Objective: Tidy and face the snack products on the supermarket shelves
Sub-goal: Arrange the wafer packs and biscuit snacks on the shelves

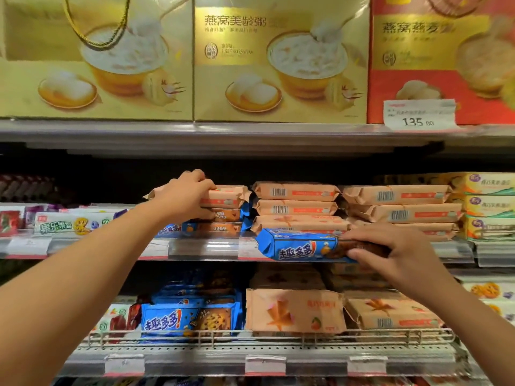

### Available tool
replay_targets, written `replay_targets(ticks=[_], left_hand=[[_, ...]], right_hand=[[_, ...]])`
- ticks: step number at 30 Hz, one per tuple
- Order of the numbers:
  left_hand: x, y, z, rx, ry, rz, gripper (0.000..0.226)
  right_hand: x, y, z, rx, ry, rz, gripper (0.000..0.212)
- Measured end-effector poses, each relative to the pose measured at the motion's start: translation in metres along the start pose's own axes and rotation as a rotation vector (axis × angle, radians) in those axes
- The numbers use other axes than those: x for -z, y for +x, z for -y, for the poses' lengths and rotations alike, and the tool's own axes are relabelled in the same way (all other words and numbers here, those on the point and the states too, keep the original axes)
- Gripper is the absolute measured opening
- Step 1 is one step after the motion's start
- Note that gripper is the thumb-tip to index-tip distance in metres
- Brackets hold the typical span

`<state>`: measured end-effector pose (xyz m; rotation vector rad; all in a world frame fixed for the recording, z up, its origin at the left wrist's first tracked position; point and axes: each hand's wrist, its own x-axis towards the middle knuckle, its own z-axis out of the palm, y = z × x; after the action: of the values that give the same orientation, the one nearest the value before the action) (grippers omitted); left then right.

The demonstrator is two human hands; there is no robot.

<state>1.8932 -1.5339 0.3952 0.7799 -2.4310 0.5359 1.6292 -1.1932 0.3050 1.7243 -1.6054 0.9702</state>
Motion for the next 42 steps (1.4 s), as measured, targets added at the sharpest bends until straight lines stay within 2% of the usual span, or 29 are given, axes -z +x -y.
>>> replay_targets(ticks=[3, 5, 8, 10, 13, 16, 19, 22, 27, 31, 34, 37, 40, 42], left_hand=[[-0.001, 0.004, 0.0, 0.028, -0.024, 0.008, 0.056], [-0.001, 0.005, 0.001, 0.062, -0.032, 0.038, 0.057], [0.003, 0.002, 0.001, 0.019, -0.056, 0.015, 0.059], [0.009, -0.006, -0.003, -0.014, -0.061, -0.054, 0.06], [0.021, -0.025, -0.009, -0.021, -0.098, -0.255, 0.058], [0.039, -0.047, -0.006, -0.046, -0.075, -0.421, 0.055], [0.058, -0.066, 0.004, -0.031, -0.038, -0.505, 0.052], [0.074, -0.086, 0.02, 0.052, -0.006, -0.548, 0.049], [0.094, -0.12, 0.051, 0.14, 0.072, -0.57, 0.049], [0.103, -0.145, 0.064, 0.18, 0.088, -0.511, 0.047], [0.106, -0.16, 0.072, 0.196, 0.105, -0.469, 0.047], [0.106, -0.172, 0.079, 0.187, 0.116, -0.462, 0.046], [0.103, -0.181, 0.081, 0.175, 0.1, -0.446, 0.046], [0.099, -0.181, 0.077, 0.174, 0.088, -0.417, 0.048]], right_hand=[[0.002, 0.004, -0.006, -0.009, -0.033, 0.008, 0.033], [0.006, 0.007, -0.011, -0.011, -0.044, 0.005, 0.032], [0.007, 0.013, -0.018, -0.003, -0.053, -0.006, 0.031], [0.006, 0.019, -0.022, 0.004, -0.055, -0.022, 0.031], [-0.001, 0.028, -0.025, 0.011, -0.037, -0.064, 0.03], [-0.014, 0.041, -0.015, 0.05, -0.03, -0.176, 0.031], [-0.031, 0.069, 0.004, 0.078, -0.022, -0.244, 0.031], [-0.052, 0.107, 0.03, 0.076, -0.072, -0.186, 0.029], [-0.098, 0.17, 0.075, 0.091, -0.21, -0.074, 0.027], [-0.136, 0.21, 0.097, 0.039, -0.325, 0.044, 0.021], [-0.157, 0.224, 0.101, -0.017, -0.319, 0.153, 0.02], [-0.17, 0.223, 0.101, 0.02, -0.353, 0.167, 0.02], [-0.171, 0.217, 0.102, 0.047, -0.347, 0.204, 0.027], [-0.164, 0.207, 0.104, 0.062, -0.309, 0.206, 0.043]])
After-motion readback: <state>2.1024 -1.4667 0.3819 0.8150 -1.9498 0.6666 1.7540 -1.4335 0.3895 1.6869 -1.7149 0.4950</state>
